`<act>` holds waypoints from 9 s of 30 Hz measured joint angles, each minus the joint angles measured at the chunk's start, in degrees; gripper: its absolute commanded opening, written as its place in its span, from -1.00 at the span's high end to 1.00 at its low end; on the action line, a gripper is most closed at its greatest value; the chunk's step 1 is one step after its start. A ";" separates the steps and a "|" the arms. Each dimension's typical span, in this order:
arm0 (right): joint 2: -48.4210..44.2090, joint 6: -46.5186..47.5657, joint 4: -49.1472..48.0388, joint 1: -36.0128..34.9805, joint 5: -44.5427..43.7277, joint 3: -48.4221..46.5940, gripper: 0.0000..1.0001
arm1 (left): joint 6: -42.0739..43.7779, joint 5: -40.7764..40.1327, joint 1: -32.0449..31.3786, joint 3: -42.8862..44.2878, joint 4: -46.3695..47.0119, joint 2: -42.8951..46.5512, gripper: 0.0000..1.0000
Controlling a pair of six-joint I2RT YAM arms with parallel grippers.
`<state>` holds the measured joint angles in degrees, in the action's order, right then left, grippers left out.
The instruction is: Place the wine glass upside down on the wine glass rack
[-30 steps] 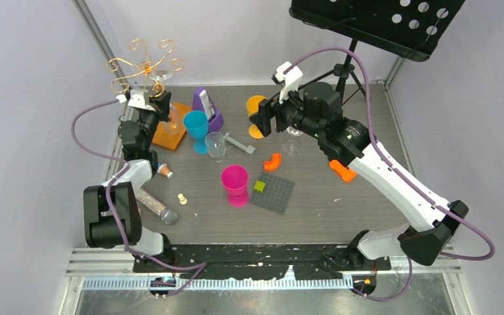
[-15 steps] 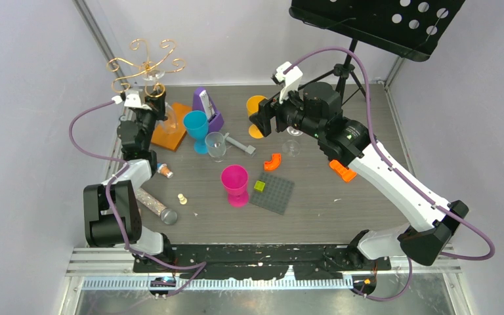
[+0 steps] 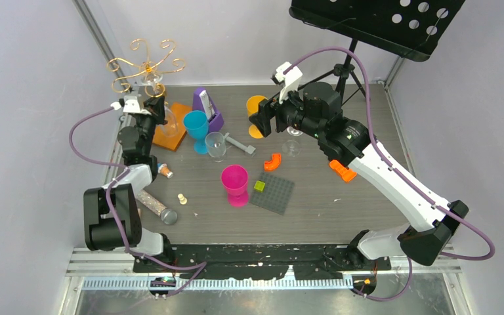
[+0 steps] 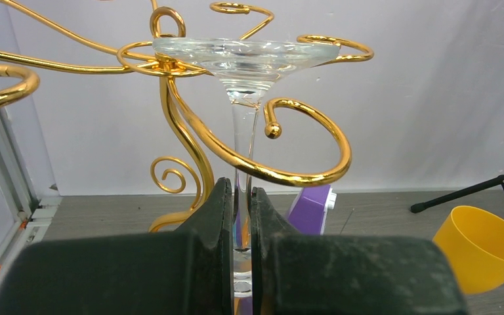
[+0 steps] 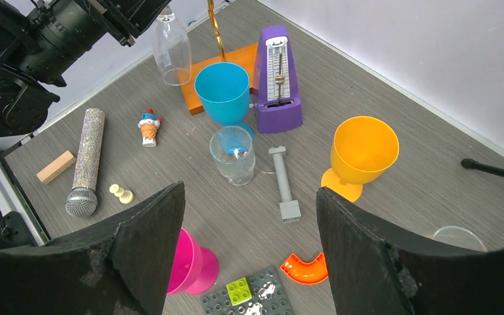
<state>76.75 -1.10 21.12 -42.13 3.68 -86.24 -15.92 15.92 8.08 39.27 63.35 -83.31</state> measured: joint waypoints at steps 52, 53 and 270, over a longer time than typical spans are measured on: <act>0.02 0.00 0.00 0.00 1.55 0.00 -0.58 | -0.13 7.85 0.68 -4.59 5.09 4.85 1.00; 0.02 0.00 0.00 0.00 1.57 0.00 -0.58 | -0.04 8.15 0.68 -4.59 4.74 4.85 1.00; 40.39 -24.02 -6.38 -0.46 -7.21 -28.06 0.90 | -13.51 -9.51 0.24 0.17 -91.60 45.46 -0.98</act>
<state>117.14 -25.12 14.74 -42.59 -3.53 -114.30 -29.43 6.42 8.32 39.44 -28.25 -37.85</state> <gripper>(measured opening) 0.092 0.992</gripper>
